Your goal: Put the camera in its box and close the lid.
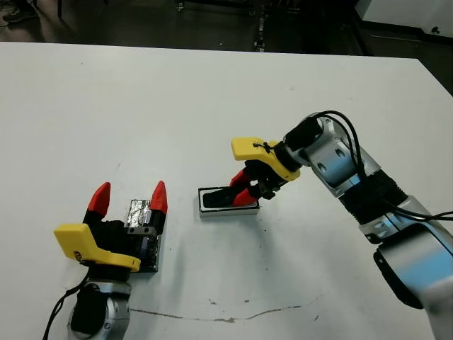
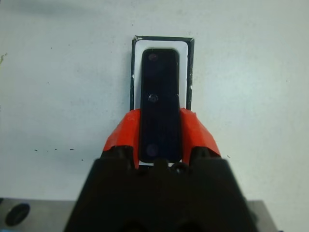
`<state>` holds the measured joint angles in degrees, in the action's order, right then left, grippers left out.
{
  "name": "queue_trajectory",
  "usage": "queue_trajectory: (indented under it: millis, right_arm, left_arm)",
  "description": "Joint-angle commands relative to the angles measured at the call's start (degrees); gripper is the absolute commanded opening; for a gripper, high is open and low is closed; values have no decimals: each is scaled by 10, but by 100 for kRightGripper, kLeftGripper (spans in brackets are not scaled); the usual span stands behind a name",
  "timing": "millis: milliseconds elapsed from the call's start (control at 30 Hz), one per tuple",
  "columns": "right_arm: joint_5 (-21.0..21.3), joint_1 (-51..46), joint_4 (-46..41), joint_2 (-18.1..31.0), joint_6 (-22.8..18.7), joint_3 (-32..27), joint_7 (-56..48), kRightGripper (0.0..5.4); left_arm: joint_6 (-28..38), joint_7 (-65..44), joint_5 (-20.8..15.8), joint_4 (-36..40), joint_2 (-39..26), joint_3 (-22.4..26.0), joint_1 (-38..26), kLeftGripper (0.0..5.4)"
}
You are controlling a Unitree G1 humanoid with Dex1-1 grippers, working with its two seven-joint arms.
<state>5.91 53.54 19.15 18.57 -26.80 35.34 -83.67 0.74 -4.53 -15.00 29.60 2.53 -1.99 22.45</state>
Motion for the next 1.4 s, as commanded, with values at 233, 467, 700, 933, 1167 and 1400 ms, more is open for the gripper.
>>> queue_trajectory:
  millis: [233, 467, 700, 933, 1167, 1400]
  right_arm:
    - [-7, -11, -15, -21, -22, 19, -3, 183]
    - [-5, -13, -1, -14, 58, 13, 6, 279]
    - [-6, -9, 22, -10, 92, 4, 11, 389]
    - [1, -8, 28, -4, 137, -7, 21, 479]
    - [-16, -3, 2, 18, 114, -39, 16, 535]
    - [-58, -13, -104, 60, 13, -110, 31, 535]
  left_arm:
    - [8, 0, 2, -11, 1, -2, 7, 540]
    - [9, 0, 0, -11, 2, -3, 8, 540]
    - [8, 0, 4, -11, -2, -3, 7, 540]
    - [4, 1, 0, -11, -1, -3, 6, 540]
    - [5, 5, 6, -10, -1, -4, 6, 540]
    - [11, 0, 6, -16, -1, -3, 5, 540]
